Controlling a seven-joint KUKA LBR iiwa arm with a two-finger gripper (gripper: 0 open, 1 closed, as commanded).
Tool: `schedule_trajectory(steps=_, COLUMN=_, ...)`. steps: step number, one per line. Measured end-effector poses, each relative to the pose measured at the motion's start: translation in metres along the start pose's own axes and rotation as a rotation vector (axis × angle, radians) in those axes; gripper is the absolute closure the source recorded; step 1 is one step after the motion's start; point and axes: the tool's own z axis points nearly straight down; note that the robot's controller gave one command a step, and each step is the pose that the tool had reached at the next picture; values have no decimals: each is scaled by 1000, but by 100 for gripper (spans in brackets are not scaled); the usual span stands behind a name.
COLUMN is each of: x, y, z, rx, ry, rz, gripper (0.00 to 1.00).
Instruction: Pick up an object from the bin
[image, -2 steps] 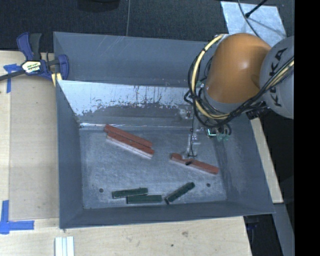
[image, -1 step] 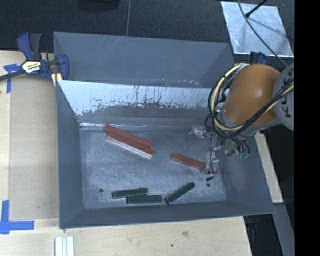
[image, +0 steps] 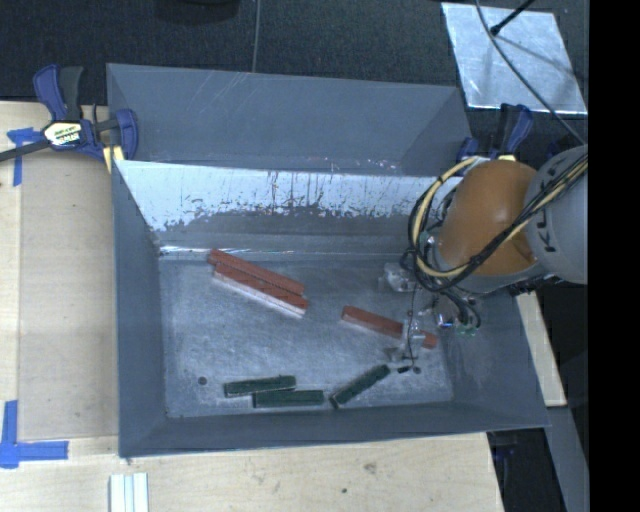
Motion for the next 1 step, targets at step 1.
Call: schedule_trajectory(steps=1, x=25, y=10, z=-2, rx=0, ry=-3, rz=-299, gripper=0)
